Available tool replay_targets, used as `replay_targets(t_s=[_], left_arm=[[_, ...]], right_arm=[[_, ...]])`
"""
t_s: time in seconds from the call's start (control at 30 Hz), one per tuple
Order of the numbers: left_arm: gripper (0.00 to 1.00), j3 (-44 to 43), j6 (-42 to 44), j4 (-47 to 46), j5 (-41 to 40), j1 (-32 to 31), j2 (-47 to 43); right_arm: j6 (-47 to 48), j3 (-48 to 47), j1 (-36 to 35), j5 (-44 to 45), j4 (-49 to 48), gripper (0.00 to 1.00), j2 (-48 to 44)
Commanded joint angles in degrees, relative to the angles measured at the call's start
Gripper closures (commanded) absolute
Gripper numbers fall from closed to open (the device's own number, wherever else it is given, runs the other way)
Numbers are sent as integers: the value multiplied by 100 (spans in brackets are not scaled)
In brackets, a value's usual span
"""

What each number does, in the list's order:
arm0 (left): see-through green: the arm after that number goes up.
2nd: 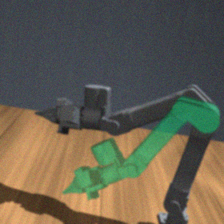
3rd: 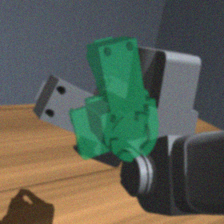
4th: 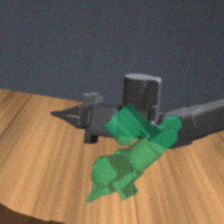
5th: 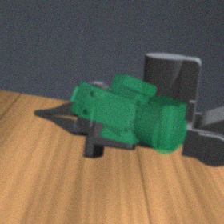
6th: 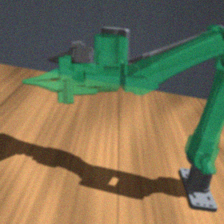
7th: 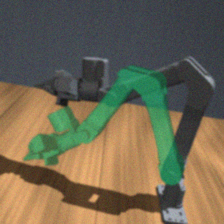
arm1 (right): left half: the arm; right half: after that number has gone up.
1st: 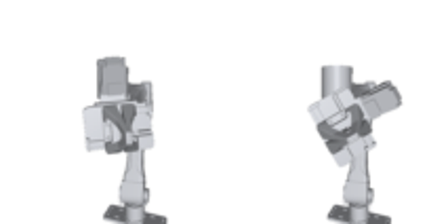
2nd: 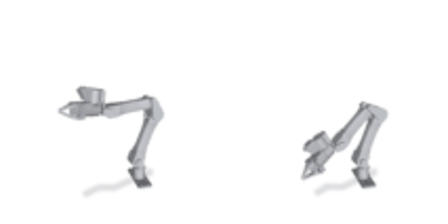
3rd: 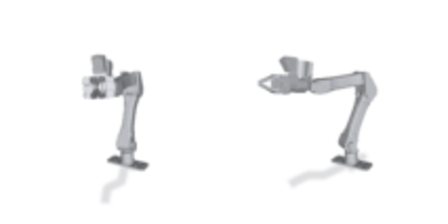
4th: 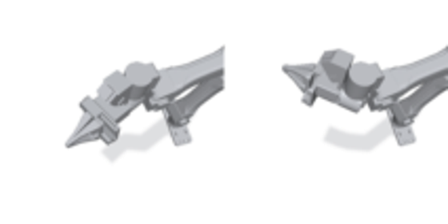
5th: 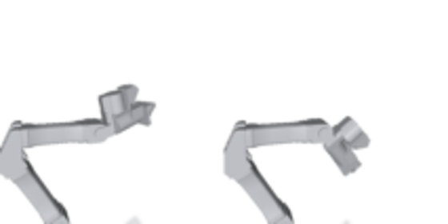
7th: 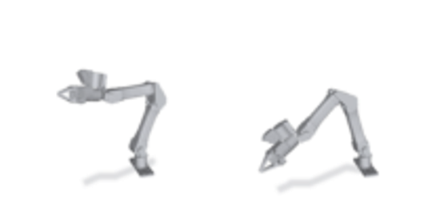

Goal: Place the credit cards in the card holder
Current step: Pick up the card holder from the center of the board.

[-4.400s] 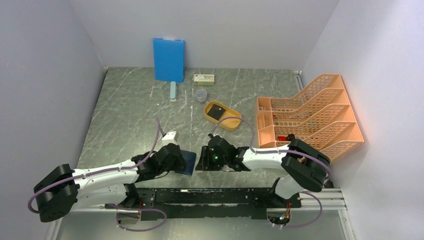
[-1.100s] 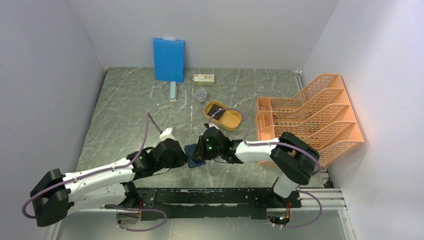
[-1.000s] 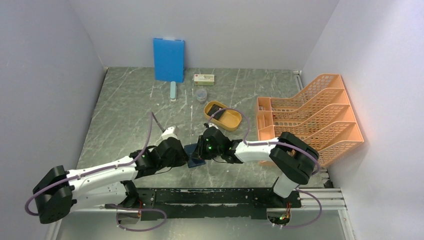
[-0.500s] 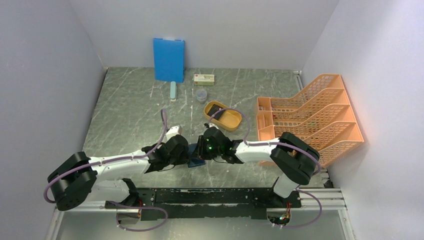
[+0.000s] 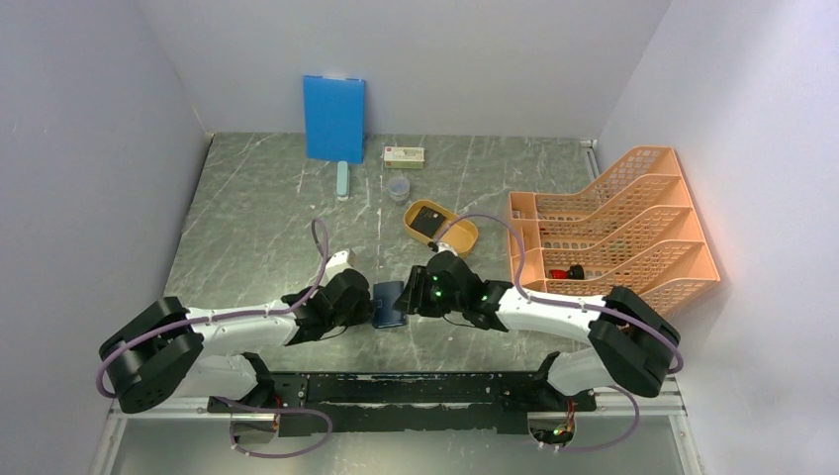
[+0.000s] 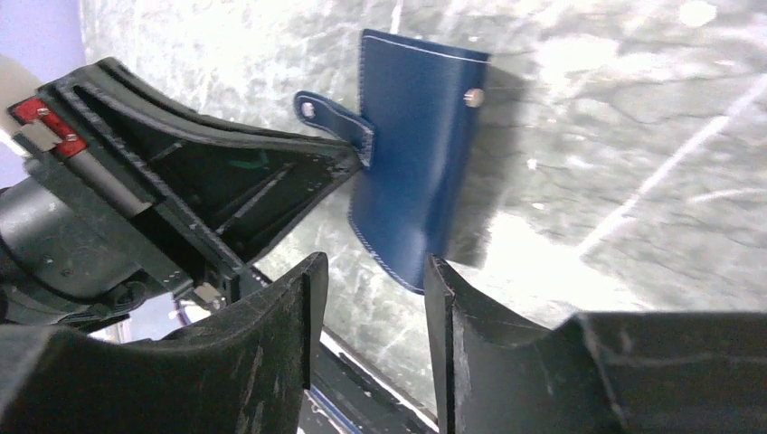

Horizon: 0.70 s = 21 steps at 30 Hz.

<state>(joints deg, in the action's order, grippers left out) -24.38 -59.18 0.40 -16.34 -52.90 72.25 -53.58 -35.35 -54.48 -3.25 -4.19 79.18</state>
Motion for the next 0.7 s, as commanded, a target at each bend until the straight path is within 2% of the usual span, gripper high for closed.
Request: replay_targets(t_s=[0.0,0.13,0.4,0.67], left_arm=[[88,332,12,251,-35,35,299],[89,379,-1,185,-24,41,376],[89,408,3,144,7,37,383],[89,390,20,83,105,37,437]], right_arm=[[-125,380,206,127,48,51,-198],[-420,843,326,-100,-688,47,-147],[-966,1384,385,-473,-2230,46,378],[-1074,1407,397,-468,-2683,46,671]])
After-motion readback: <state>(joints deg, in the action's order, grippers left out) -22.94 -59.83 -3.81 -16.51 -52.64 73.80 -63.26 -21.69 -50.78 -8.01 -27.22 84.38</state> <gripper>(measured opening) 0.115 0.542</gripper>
